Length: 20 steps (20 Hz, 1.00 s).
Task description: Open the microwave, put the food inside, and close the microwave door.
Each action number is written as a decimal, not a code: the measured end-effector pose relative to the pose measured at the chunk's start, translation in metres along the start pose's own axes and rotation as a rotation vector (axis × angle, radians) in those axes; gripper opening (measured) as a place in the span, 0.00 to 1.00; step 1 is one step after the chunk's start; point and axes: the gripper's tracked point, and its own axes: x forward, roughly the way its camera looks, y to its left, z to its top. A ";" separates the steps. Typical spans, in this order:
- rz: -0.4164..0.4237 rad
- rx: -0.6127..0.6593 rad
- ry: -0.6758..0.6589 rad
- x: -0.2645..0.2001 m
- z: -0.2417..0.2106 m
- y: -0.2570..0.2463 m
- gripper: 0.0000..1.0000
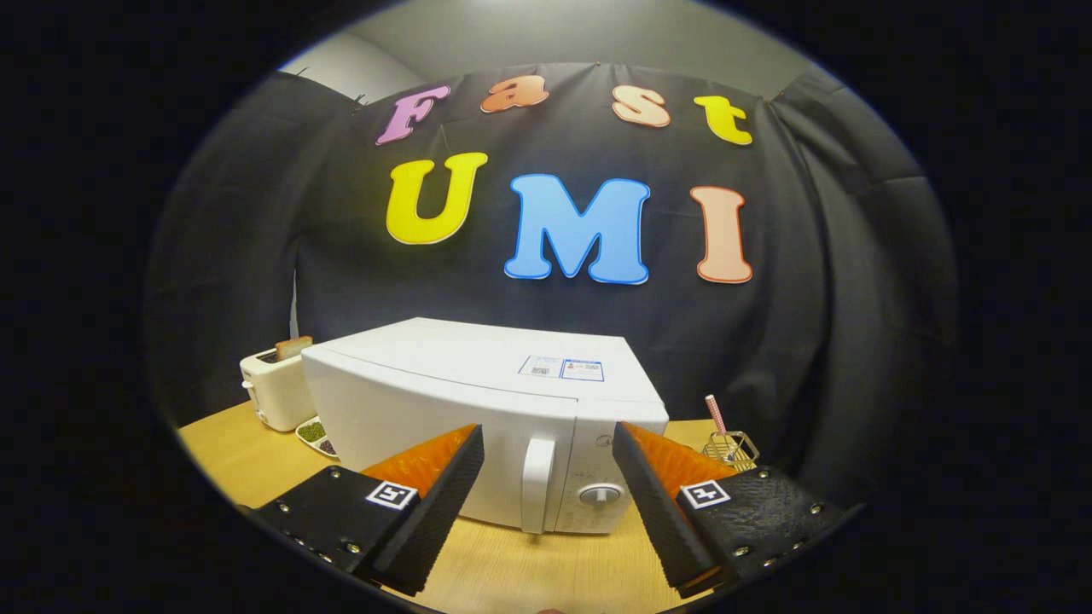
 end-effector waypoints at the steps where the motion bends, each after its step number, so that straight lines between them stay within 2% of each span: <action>1: 0.004 0.005 0.012 0.004 -0.007 0.001 0.97; 16: 0.032 0.032 0.165 0.049 -0.083 0.013 0.97; 20: 0.021 0.041 0.206 0.060 -0.097 0.012 0.87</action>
